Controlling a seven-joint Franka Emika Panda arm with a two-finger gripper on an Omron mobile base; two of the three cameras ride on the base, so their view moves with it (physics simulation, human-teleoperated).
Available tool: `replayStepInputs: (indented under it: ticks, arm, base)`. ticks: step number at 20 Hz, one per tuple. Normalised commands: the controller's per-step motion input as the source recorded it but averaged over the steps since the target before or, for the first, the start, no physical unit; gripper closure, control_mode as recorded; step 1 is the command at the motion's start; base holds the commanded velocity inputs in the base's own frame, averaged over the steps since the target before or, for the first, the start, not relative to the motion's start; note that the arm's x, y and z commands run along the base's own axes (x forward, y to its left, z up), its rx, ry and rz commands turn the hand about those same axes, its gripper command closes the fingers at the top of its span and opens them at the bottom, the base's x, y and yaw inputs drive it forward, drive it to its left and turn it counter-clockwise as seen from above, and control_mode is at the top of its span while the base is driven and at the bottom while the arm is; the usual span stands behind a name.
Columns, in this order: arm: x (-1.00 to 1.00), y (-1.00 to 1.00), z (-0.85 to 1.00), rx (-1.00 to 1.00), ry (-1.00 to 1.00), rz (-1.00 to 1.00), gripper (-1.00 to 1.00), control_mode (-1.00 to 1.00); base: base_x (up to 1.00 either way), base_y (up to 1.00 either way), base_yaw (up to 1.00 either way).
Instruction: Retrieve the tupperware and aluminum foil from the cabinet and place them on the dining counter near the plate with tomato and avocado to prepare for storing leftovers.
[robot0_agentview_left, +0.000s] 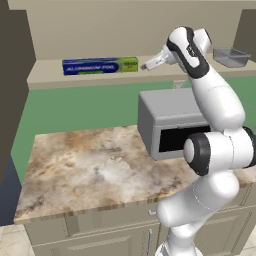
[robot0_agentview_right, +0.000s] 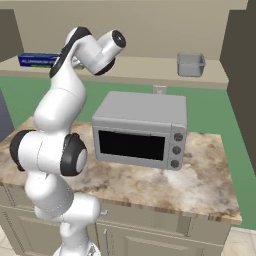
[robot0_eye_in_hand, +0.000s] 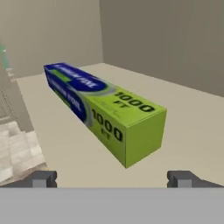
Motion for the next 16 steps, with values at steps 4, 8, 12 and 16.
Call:
replayStepInputs:
  ticks: [4, 8, 12, 16]
  arm:
    - [0.37, 0.13, 0.0, 0.0, 0.0, 0.01, -1.0, -1.0]
    - [0.36, 0.08, 0.0, 0.0, 0.0, 0.03, -1.0, -1.0]
    - [0.14, 0.05, -0.03, 0.0, -0.01, 0.09, -1.0, -1.0]
    - [0.0, 0.0, -0.06, 0.0, -0.04, 0.21, -1.0, -1.0]
  base:
    - [0.0, 0.0, 0.0]
    - [0.0, 0.0, 0.0]
    - [0.0, 0.0, 0.0]
    - [0.0, 0.0, 0.0]
